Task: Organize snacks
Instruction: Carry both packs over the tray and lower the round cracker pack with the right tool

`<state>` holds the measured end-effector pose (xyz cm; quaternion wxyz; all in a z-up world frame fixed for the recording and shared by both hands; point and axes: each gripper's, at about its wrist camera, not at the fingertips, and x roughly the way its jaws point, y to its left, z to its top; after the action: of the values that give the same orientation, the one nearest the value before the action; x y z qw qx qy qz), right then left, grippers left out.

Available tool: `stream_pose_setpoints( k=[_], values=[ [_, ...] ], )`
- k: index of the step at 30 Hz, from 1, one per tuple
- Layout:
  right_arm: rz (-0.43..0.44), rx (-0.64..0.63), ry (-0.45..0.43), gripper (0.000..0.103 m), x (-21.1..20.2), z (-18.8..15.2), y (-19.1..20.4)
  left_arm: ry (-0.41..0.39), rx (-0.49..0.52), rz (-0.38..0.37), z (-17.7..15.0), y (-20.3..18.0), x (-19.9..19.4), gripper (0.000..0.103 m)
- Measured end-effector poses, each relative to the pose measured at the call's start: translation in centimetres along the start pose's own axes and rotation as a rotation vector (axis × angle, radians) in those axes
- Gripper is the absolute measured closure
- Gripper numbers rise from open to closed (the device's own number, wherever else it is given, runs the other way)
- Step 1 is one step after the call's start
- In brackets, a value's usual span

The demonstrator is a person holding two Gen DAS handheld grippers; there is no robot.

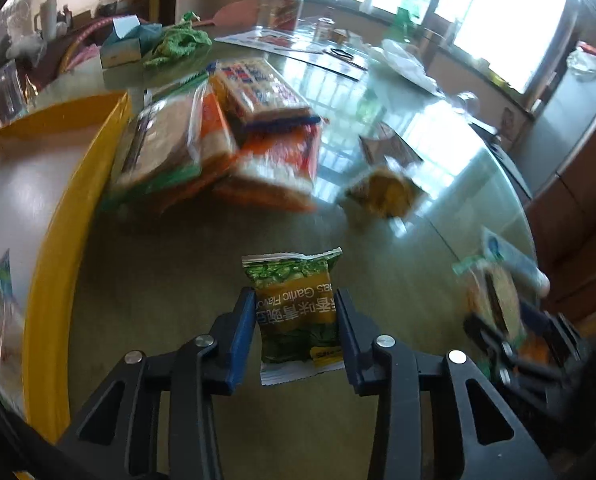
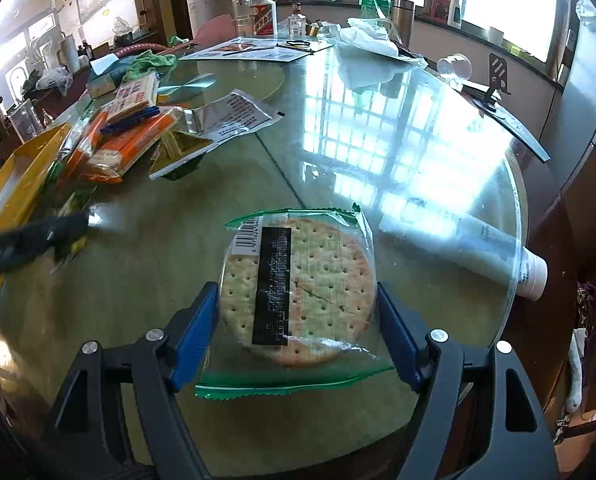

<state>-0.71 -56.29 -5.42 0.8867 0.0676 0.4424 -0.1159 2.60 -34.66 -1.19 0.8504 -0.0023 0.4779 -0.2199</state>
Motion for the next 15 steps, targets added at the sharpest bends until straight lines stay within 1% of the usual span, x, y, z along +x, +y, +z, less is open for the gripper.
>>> stream_pose_setpoints(
  k=[3, 7, 9, 10, 12, 14, 15],
  values=[
    [0.013, -0.016, -0.005, 0.026, -0.3, -0.4, 0.8, -0.018, 0.021, 0.003, -1.8, 0.3, -1.2, 0.064],
    [0.044, -0.050, -0.013, 0.027, -0.6, -0.9, 2.4, -0.046, 0.054, 0.024, -3.2, 0.5, -2.3, 0.065],
    [0.075, -0.055, -0.016, 0.027, -0.8, -1.1, 3.0, -0.048, 0.049, 0.002, -3.6, 0.9, -2.6, 0.065],
    [0.098, -0.053, -0.017, 0.027, -1.0, -1.3, 3.3, -0.049, 0.036, -0.023, -3.8, 1.3, -2.9, 0.065],
    [0.176, -0.034, -0.015, 0.027, -1.4, -1.4, 3.9, -0.057, 0.012, -0.050, -3.8, 1.9, -3.2, 0.065],
    [0.248, -0.010, -0.010, 0.027, -1.6, -1.5, 4.3, -0.074, -0.001, -0.066, -4.0, 2.4, -3.9, 0.065],
    [0.263, -0.006, -0.009, 0.027, -1.6, -1.6, 4.6, -0.085, -0.008, -0.072, -4.1, 2.6, -4.3, 0.065]
  ],
)
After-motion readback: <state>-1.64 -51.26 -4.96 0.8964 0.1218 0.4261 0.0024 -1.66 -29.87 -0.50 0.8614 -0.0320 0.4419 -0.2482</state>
